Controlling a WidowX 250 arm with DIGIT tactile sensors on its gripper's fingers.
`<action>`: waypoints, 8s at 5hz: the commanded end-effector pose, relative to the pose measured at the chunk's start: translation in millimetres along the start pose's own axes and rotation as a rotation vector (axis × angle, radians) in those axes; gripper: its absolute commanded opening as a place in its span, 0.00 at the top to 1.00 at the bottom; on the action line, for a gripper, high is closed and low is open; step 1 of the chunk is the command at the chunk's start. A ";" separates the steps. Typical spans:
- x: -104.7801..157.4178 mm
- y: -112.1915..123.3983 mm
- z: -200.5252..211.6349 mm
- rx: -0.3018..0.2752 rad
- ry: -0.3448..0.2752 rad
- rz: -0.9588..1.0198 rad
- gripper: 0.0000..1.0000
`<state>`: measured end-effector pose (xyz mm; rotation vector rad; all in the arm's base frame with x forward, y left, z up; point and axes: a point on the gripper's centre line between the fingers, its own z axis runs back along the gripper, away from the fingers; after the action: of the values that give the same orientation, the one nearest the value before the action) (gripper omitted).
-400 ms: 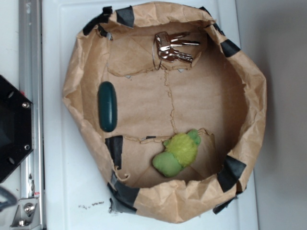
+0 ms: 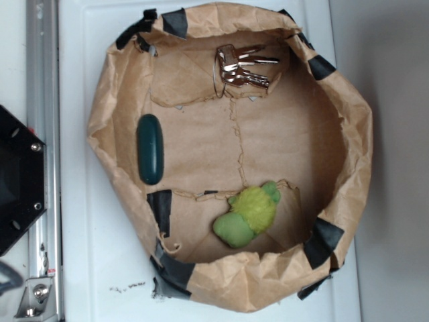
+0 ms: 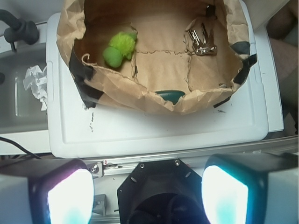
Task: Grab the silver keys.
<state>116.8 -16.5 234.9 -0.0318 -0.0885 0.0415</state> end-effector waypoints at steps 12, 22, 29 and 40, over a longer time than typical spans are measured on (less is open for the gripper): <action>119.4 43.9 -128.4 0.064 -0.367 0.822 0.00; 146.9 108.0 -186.3 0.115 -0.366 1.030 0.00; 149.0 105.2 -188.8 0.091 -0.362 1.013 1.00; 142.7 55.5 -42.1 -0.220 -0.330 0.852 1.00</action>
<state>262.6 24.4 182.3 -0.2699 -0.3296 0.8656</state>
